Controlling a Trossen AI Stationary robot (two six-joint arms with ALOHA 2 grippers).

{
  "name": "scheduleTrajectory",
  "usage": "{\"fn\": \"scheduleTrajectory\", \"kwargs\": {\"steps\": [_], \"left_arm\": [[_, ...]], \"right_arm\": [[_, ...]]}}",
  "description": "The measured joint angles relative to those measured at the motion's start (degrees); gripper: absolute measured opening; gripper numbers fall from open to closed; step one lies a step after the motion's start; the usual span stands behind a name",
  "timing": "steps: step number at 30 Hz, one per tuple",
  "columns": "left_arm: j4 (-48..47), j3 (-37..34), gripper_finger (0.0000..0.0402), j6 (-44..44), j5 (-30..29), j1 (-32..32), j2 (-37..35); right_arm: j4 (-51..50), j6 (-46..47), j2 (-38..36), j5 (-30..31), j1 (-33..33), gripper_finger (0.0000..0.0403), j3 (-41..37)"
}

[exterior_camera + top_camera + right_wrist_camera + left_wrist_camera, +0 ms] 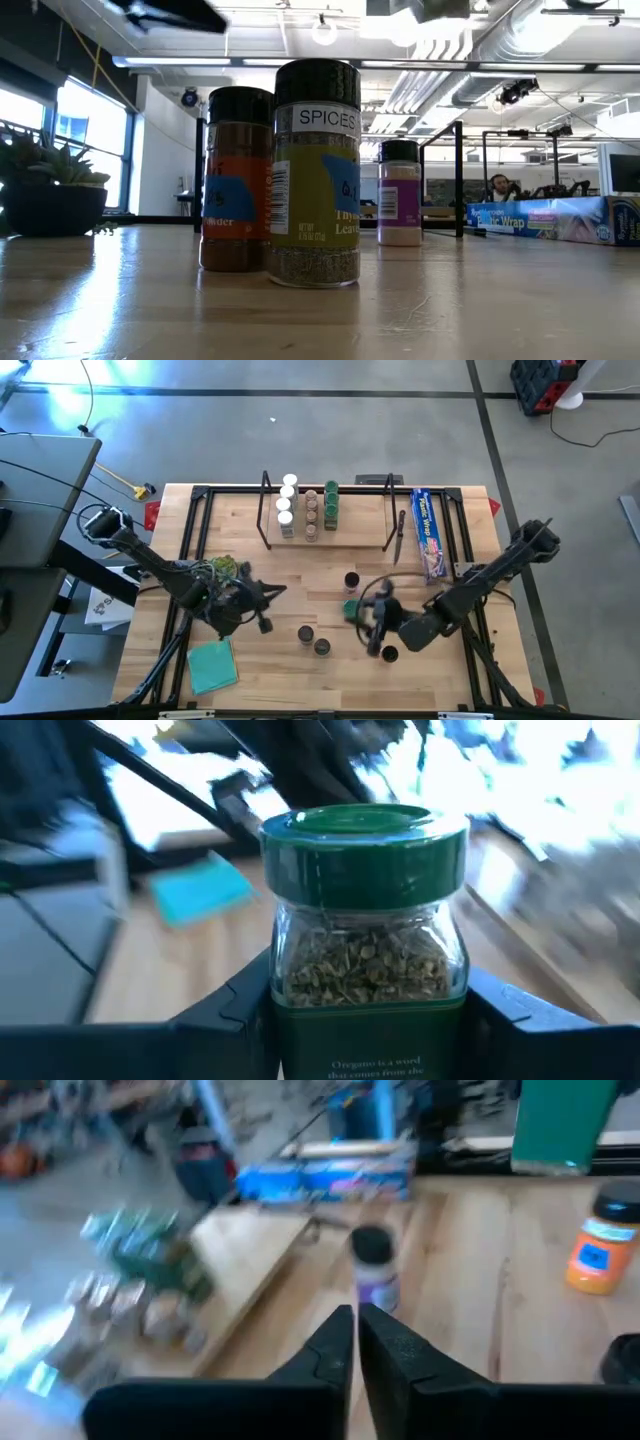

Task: Shelf spices
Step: Put the green seasoning bottle on the shelf aligned with the other green seasoning bottles

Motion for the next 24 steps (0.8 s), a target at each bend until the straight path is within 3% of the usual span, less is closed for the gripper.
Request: {"fn": "scheduleTrajectory", "kwargs": {"steps": [5, 10, 13, 17, 24], "left_arm": [[22.4, 0.0, 0.0084, 18.9, 12.9, 4.5, 8.2], [40.0, 0.0, 0.018, 25.2, 25.7, 8.7, 16.6], [48.1, 0.0, 0.023, 25.0, 31.4, 10.4, 20.9], [56.9, 0.0, 0.0271, 24.4, 34.7, 11.5, 25.2], [70.1, 0.0, 0.0281, 22.1, 38.6, 12.5, 29.4]], "right_arm": [[23.4, -16.9, 6.4, -4.9, 0.0, 0.0184, 0.0], [36.6, -24.5, 9.6, -4.2, 0.0, 0.0184, -0.1], [39.8, -26.5, 9.9, -1.8, 0.0, 0.0184, -0.1], [41.9, -29.2, 9.9, 5.9, 0.9, 0.0184, -0.1], [41.5, -27.0, 9.9, 1.9, 0.5, 0.0184, -0.1]]}}
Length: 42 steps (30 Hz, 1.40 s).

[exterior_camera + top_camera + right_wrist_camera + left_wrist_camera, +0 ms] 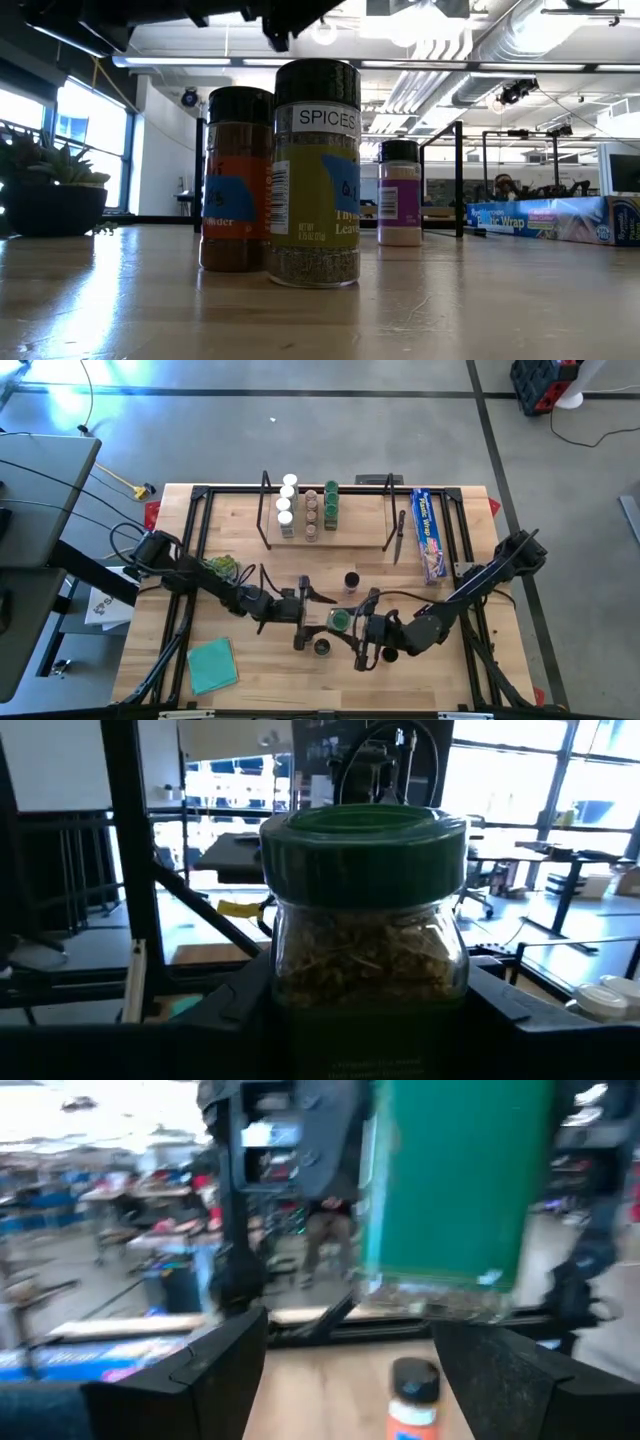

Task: Shelf spices
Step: Put the green seasoning bottle on the shelf aligned with the other green seasoning bottles

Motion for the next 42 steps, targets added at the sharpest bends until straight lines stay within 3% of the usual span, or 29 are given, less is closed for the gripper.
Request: {"fn": "scheduleTrajectory", "kwargs": {"steps": [7, 15, 22, 27, 39, 42], "left_arm": [[2.1, 0.0, 0.028, -0.3, 9.3, 0.0, 0.7], [3.1, 0.3, 0.028, -2.5, 10.0, 0.0, 0.8], [-4.6, 3.9, 0.0271, -3.8, 9.7, 0.3, 0.8], [-6.5, 5.0, 0.0217, -2.6, 9.1, 0.3, 0.8], [-7.5, 5.1, 0.0022, -2.4, 13.3, 0.3, 0.8], [-7.7, 5.1, 0.0007, -2.3, 13.6, 0.3, 0.8]], "right_arm": [[0.1, -1.2, 0.0, 0.0, -0.2, 0.0184, 0.0], [0.0, 1.7, -0.1, -2.1, -1.5, 0.0184, 0.0], [-0.9, 3.4, -0.1, -4.2, -2.9, 0.0184, 0.1], [-1.4, 4.6, -0.1, -5.7, -3.2, 0.0184, 0.1], [-3.3, 8.4, -0.2, -5.7, -3.2, 0.0184, 0.1], [-4.1, 9.9, -0.2, -5.8, -3.2, 0.0214, 0.1]]}}
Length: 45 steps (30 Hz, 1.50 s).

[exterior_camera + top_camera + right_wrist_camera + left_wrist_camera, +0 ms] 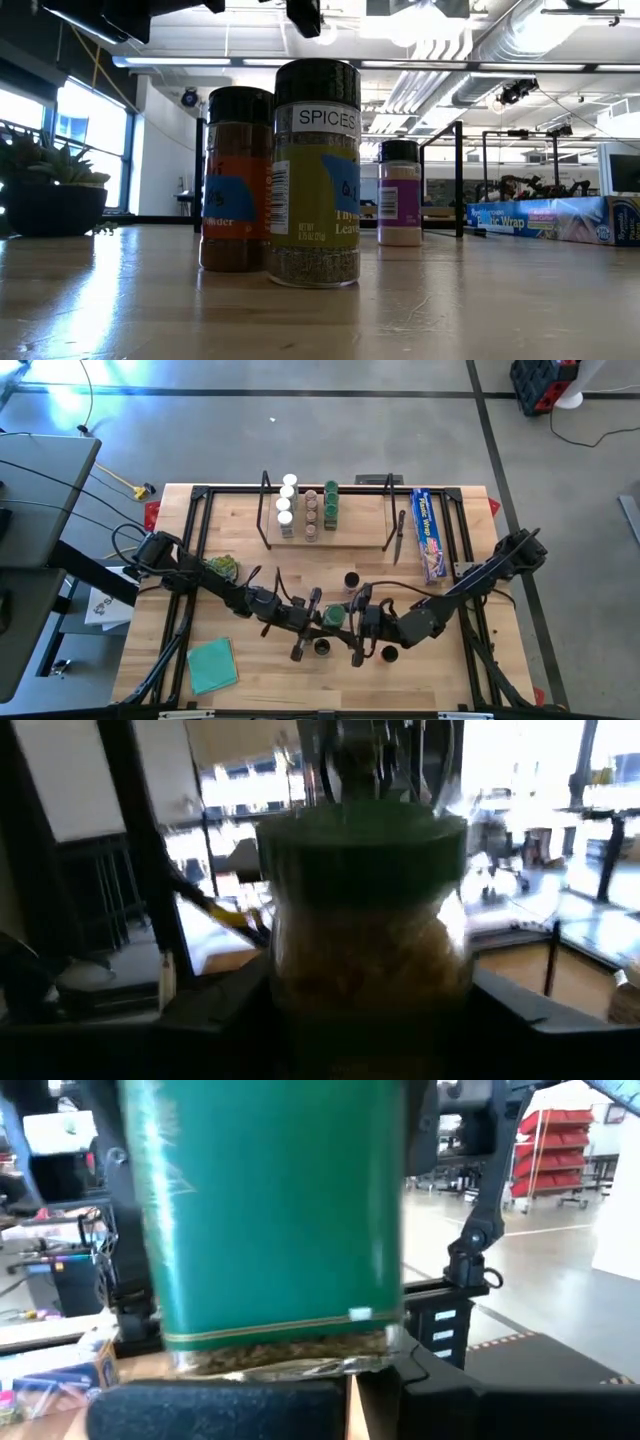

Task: Shelf spices
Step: Put the green seasoning bottle on the shelf aligned with the other green seasoning bottles

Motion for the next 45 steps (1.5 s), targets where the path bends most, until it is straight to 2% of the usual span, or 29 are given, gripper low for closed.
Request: {"fn": "scheduleTrajectory", "kwargs": {"steps": [4, 13, 17, 22, 25, 29, 33, 39, 42, 45], "left_arm": [[1.4, 0.3, 0.0003, -0.1, 0.3, -0.1, -0.4], [-0.7, 0.2, 0.0001, -0.5, 0.2, -0.1, -0.2], [-1.8, 0.2, 0.0001, -0.9, -0.5, 0.0, -0.2], [-5.6, 0.2, 0.0001, -0.9, -5.2, 0.0, -0.2], [-8.4, 0.2, 0.001, -0.9, -8.4, 0.0, -0.2], [-11.1, 0.2, 0.0059, -3.5, -7.7, 0.8, -0.2], [-11.1, 0.2, 0.0139, -7.1, -2.0, 2.5, -0.2], [-10.9, 0.2, 0.0259, -10.5, 3.9, 4.2, -0.2], [-8.7, 0.1, 0.0294, -10.5, 4.9, 4.2, -0.1], [-6.1, 0.1, 0.0304, -10.0, 4.6, 4.1, -0.1]], "right_arm": [[-1.9, 0.4, 0.5, 0.4, -0.1, 0.0262, -0.3], [-4.3, 3.7, 0.3, 4.0, -0.1, 0.0271, -0.2], [-5.8, 4.9, 0.3, 5.8, 0.0, 0.0249, -0.2], [-6.6, 6.0, 0.2, 7.5, 0.1, 0.019, -0.2], [-8.7, 7.4, -0.6, 7.7, 0.1, 0.0188, -0.2], [-12.8, 9.0, -1.8, 4.5, 0.1, 0.0188, -0.2], [-14.3, 9.4, -2.0, 0.9, 0.1, 0.0188, -0.2], [-15.1, 9.4, -1.9, 0.0, 0.0, 0.0188, -0.2], [-16.2, 10.4, -1.9, -0.5, -0.4, 0.0188, -0.1], [-17.2, 11.8, -1.9, -0.8, -0.8, 0.0188, -0.1]]}}
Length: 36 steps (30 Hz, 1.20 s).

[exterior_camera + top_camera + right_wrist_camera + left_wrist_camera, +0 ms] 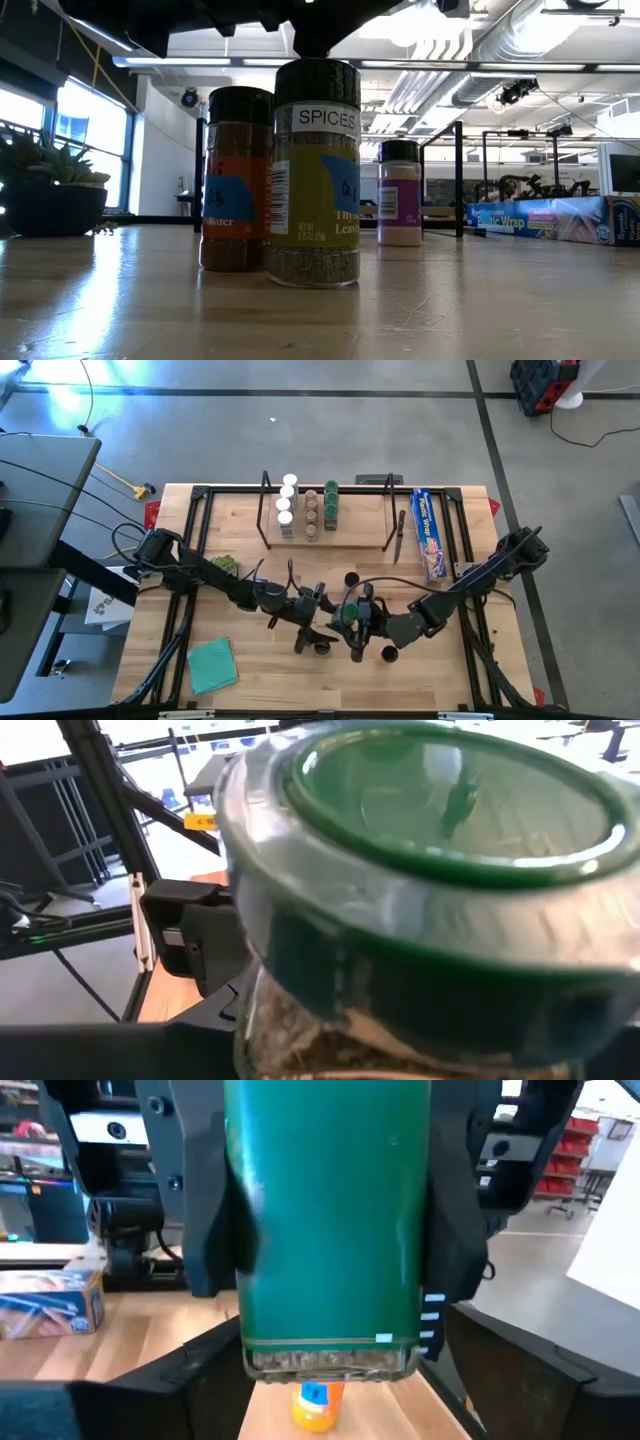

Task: Shelf spices
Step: Put the green seasoning bottle on the shelf aligned with the other green seasoning bottles

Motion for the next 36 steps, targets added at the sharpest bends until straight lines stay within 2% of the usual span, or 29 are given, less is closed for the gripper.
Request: {"fn": "scheduleTrajectory", "kwargs": {"steps": [10, 13, 18, 19, 24, 26, 31, 36], "left_arm": [[0.9, 1.5, 0.0295, 1.5, -0.2, 0.0, 0.3], [0.9, 1.5, 0.0269, 1.5, -0.3, 0.0, 0.3], [0.9, 1.5, 0.0191, 1.5, -1.1, 0.1, 0.4], [0.9, 1.5, 0.0186, 1.5, -1.1, 0.1, 0.4], [0.8, 1.6, 0.0186, 1.7, -1.0, -0.2, 0.4], [-0.6, 1.6, 0.0186, 1.7, -1.4, -0.5, 0.3], [-10.0, 1.7, 0.0186, 0.7, -1.7, -0.7, -3.2], [-28.4, 1.6, 0.0186, -0.4, 1.5, -0.1, -10.1]], "right_arm": [[-0.4, 0.6, 0.0, 0.0, -0.5, 0.0188, 0.0], [-0.3, 0.6, 0.0, 0.0, -0.5, 0.0188, 0.0], [-0.5, 0.5, 0.0, -0.2, -0.5, 0.0188, 0.1], [-0.5, 0.4, 0.0, -0.2, -0.5, 0.019, 0.1], [-1.1, 0.6, 0.0, -0.1, -0.5, 0.0257, 0.1], [-2.2, 0.4, 0.0, 0.0, -0.5, 0.0271, 0.1], [-5.1, -3.2, -1.3, 3.0, 1.6, 0.0278, 0.1], [-12.0, -7.8, -3.6, 4.1, 4.6, 0.028, 0.1]]}}
